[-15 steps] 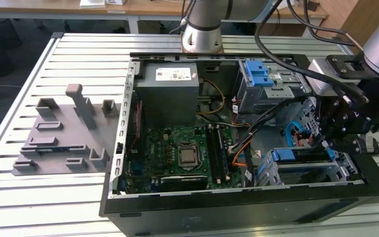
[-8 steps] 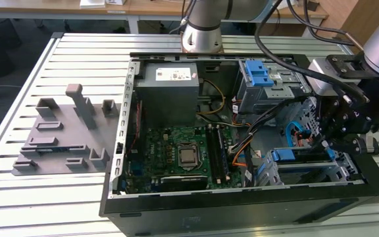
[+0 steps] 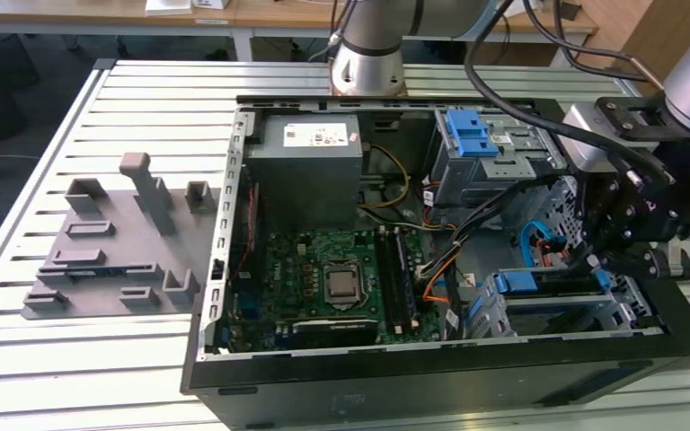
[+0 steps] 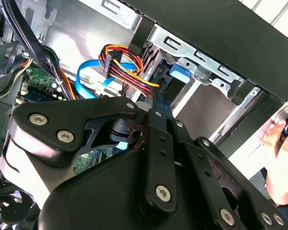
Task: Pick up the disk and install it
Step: 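Insert the first disk wire, then insert the second disk wire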
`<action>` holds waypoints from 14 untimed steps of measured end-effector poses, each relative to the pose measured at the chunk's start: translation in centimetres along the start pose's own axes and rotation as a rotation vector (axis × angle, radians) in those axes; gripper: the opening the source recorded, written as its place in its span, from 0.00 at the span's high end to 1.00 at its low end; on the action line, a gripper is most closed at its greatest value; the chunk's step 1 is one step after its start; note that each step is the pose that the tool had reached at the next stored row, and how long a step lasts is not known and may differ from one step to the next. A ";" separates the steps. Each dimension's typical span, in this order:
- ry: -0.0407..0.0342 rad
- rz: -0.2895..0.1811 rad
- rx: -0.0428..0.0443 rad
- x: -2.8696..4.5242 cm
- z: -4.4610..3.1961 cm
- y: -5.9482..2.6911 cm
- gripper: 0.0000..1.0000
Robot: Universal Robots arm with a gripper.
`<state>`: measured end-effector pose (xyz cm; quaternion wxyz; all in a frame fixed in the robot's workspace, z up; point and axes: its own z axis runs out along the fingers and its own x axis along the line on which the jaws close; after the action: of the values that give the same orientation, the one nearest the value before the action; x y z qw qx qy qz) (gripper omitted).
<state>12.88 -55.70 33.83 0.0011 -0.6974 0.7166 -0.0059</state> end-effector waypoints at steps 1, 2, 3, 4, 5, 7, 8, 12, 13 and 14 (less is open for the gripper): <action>-0.0009 0.000 0.0000 0.00 -0.04 0.00 0.89; -0.0018 0.000 0.0000 0.00 -0.09 0.00 0.89; -0.0027 0.000 -0.0001 0.00 -0.15 0.00 0.89; -0.0033 0.000 -0.0001 0.00 -0.23 0.00 0.89; -0.0039 0.000 -0.0001 0.00 -0.30 0.00 0.89; -0.0045 0.000 -0.0001 0.00 -0.40 -0.01 0.89; -0.0046 0.000 -0.0001 0.00 -0.46 0.00 0.89; -0.0053 0.000 -0.0002 0.01 -0.78 -0.01 0.89; -0.0061 0.000 -0.0002 0.01 -0.84 -0.01 0.89; -0.0071 0.000 -0.0002 0.01 -0.88 0.00 0.89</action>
<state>12.87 -55.70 34.71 0.0036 -0.6975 0.7166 -0.0033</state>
